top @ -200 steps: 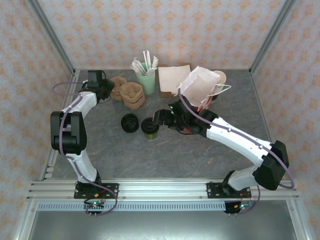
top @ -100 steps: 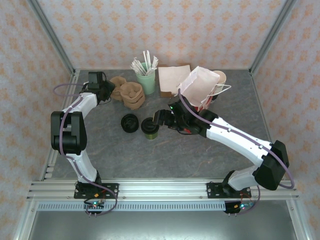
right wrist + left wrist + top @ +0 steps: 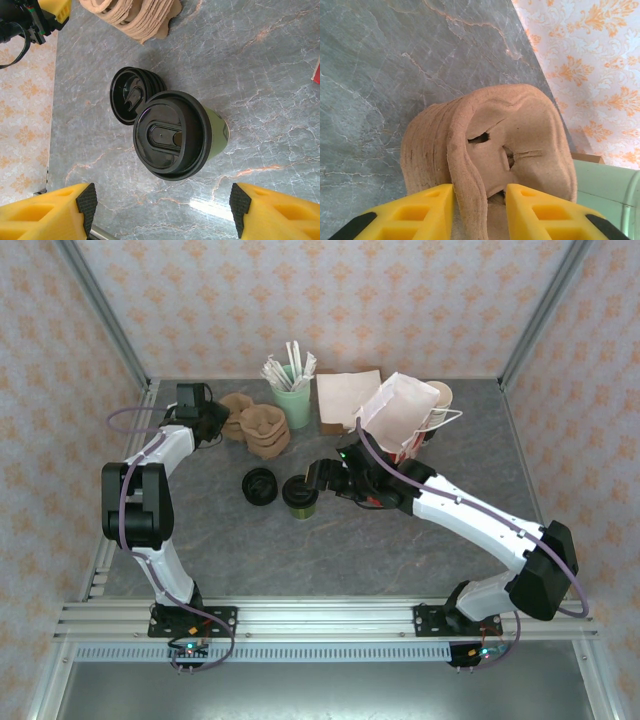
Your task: Pack the takeout coffee
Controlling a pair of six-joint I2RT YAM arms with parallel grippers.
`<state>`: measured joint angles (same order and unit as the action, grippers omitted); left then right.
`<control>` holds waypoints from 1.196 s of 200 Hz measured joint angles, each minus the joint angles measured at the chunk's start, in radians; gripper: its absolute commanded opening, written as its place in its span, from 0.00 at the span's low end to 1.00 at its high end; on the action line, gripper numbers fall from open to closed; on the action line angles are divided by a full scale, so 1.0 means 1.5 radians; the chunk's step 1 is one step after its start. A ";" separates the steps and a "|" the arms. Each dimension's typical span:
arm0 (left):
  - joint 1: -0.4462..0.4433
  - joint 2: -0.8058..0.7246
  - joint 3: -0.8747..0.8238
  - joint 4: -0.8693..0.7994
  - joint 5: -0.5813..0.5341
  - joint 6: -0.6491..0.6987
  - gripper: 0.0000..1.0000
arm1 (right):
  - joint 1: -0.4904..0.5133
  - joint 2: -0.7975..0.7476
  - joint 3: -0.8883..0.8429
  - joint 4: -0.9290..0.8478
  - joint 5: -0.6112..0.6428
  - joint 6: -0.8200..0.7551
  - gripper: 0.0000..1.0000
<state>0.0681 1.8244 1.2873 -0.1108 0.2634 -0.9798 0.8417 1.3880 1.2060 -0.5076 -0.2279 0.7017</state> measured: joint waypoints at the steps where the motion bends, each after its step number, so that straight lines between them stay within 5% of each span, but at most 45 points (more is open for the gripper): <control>1: 0.000 0.000 0.000 0.000 0.000 0.000 0.34 | 0.000 0.000 0.000 0.000 0.000 0.000 0.73; 107: 0.000 0.000 0.000 0.022 0.012 -0.015 0.17 | 0.000 0.000 0.000 0.000 0.000 0.000 0.73; 239: 0.000 -0.081 -0.014 0.054 0.031 -0.070 0.09 | 0.000 0.000 0.000 -0.001 0.000 -0.001 0.73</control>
<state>0.0681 1.7027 1.2667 -0.0296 0.3103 -1.0847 0.8417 1.3880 1.2060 -0.5083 -0.2276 0.7010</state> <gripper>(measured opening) 0.102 0.729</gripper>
